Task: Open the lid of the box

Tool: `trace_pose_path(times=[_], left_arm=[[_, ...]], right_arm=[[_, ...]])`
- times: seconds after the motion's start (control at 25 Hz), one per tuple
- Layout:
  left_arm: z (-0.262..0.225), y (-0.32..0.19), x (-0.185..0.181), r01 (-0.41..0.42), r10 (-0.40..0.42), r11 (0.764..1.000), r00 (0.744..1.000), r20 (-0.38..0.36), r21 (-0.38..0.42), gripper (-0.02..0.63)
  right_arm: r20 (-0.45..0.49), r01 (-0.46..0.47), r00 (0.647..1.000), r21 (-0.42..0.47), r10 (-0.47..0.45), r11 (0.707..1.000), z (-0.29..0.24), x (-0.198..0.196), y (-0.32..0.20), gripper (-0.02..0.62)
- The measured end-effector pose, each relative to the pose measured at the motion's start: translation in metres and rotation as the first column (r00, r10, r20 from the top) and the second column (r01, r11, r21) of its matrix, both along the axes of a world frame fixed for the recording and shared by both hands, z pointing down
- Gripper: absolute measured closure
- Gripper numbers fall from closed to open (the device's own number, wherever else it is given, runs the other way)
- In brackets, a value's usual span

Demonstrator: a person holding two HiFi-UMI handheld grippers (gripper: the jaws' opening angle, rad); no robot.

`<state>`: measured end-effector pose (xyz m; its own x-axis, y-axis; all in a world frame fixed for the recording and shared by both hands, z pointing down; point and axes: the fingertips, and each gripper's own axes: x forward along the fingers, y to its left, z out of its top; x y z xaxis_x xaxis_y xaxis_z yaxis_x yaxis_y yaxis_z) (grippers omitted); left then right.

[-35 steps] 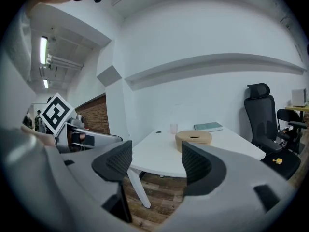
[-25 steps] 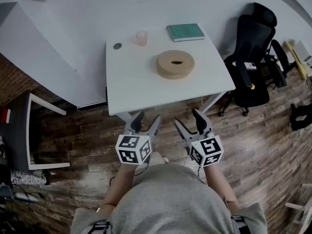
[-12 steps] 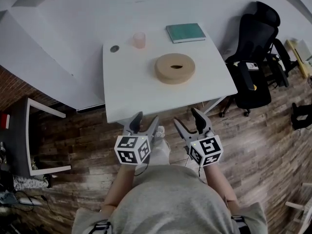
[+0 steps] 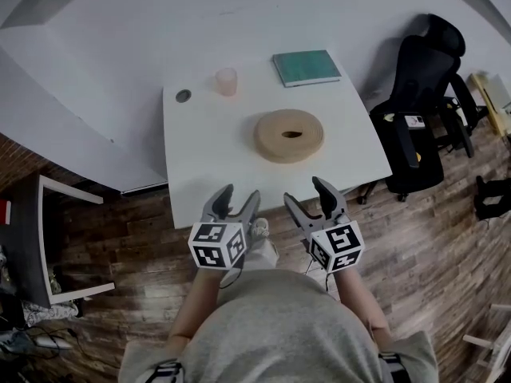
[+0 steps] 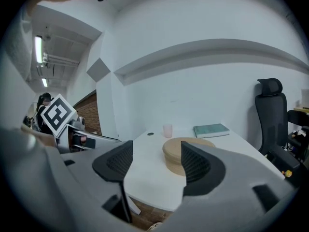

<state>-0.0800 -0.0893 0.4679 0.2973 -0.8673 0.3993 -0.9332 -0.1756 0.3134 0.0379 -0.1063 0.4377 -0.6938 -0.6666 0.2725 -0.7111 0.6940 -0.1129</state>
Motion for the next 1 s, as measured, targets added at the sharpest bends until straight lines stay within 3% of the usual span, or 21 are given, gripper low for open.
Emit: trace_pose_path(times=[0.76,1.0], left_arm=[[0.001,-0.118,-0.027,-0.066,0.066,0.998,0.998,0.023,-0.009,0.345],[0.02,-0.131,-0.03,-0.103,0.106,0.993,0.993,0.047,-0.048,0.345]], right_arm=[[-0.039,-0.001,0.999,0.005,0.001,1.0,0.0,-0.039,-0.111,0.288],[-0.163,0.049,0.986,0.033,-0.042,0.998,0.018,-0.05,-0.123,0.288]])
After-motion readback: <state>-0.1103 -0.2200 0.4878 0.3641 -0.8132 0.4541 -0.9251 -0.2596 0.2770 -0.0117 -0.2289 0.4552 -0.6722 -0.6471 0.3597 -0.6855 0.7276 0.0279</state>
